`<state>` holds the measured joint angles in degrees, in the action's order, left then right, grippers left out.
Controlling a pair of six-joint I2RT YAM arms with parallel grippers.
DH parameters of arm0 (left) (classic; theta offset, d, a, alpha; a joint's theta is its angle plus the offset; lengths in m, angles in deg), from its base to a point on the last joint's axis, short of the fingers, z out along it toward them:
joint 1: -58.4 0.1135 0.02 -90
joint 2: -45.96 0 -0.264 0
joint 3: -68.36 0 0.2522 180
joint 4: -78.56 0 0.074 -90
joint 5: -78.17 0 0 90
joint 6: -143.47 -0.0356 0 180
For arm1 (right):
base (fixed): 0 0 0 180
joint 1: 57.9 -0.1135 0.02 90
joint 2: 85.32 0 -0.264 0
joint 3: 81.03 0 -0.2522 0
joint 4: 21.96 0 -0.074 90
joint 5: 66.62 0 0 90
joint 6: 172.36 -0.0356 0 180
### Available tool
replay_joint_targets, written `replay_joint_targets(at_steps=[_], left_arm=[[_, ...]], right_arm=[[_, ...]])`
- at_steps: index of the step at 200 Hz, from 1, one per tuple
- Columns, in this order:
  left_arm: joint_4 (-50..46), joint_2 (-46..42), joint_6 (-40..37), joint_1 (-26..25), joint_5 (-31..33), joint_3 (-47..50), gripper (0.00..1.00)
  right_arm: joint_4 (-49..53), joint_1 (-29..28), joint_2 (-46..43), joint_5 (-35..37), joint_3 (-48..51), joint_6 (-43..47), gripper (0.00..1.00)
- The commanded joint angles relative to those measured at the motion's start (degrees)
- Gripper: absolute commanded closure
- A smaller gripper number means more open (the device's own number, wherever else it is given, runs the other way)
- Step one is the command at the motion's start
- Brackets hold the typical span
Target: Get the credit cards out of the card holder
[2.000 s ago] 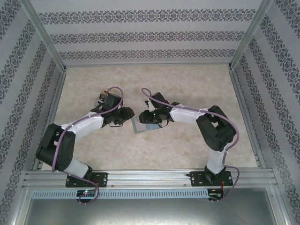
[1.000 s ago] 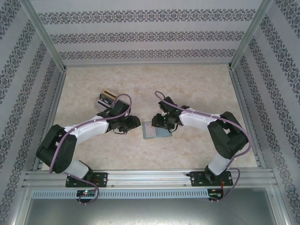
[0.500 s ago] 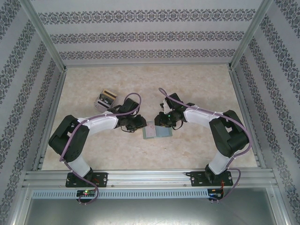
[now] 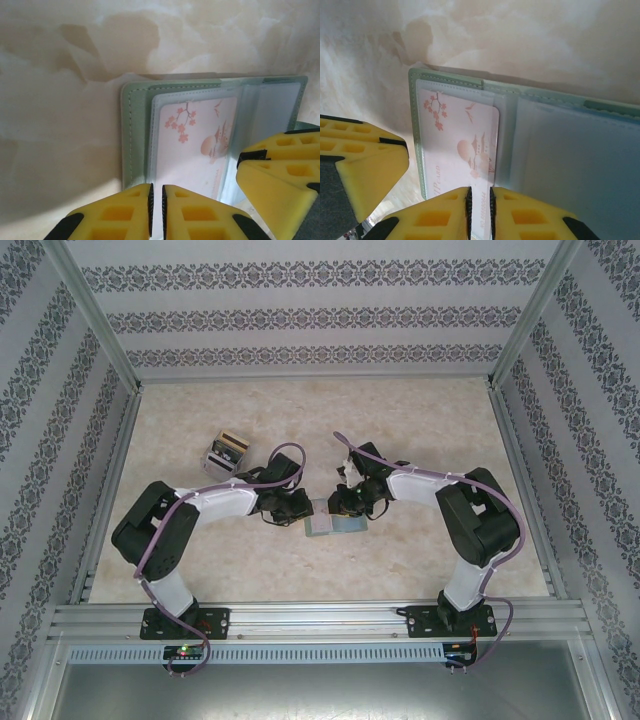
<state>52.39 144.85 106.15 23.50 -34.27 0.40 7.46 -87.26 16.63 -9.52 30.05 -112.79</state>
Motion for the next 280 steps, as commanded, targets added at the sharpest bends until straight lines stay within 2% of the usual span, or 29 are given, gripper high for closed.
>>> replay_joint_targets(at_steps=[1,42,76,116,153,238,280], left_arm=[[-2.1,1.7,0.0,-0.8,0.5,-2.9,0.84],[-2.9,4.2,-1.2,-0.8,-0.9,-5.1,0.84],[-5.2,4.9,-2.0,-0.8,0.9,-5.7,0.86],[-4.2,6.2,-1.9,-0.8,0.6,-4.8,0.88],[-4.0,7.0,-2.2,-0.8,1.0,-4.4,0.89],[-5.2,8.2,-2.6,-0.7,2.2,-3.7,0.93],[-5.3,8.7,-2.6,-0.7,2.3,-3.8,0.94]], right_arm=[[-0.8,0.5,1.3,-0.7,-1.6,1.3,0.79],[1.1,0.9,3.1,0.9,-2.8,1.6,0.74],[1.3,1.2,3.2,0.9,-2.5,1.8,0.73],[-0.3,1.5,3.0,-2.0,-1.8,1.5,0.76],[-0.8,1.8,3.2,-1.8,-1.4,1.1,0.78],[-8.4,3.5,1.2,-9.9,1.6,-2.7,0.84],[-8.6,3.8,1.5,-10.0,2.1,-2.5,0.86]])
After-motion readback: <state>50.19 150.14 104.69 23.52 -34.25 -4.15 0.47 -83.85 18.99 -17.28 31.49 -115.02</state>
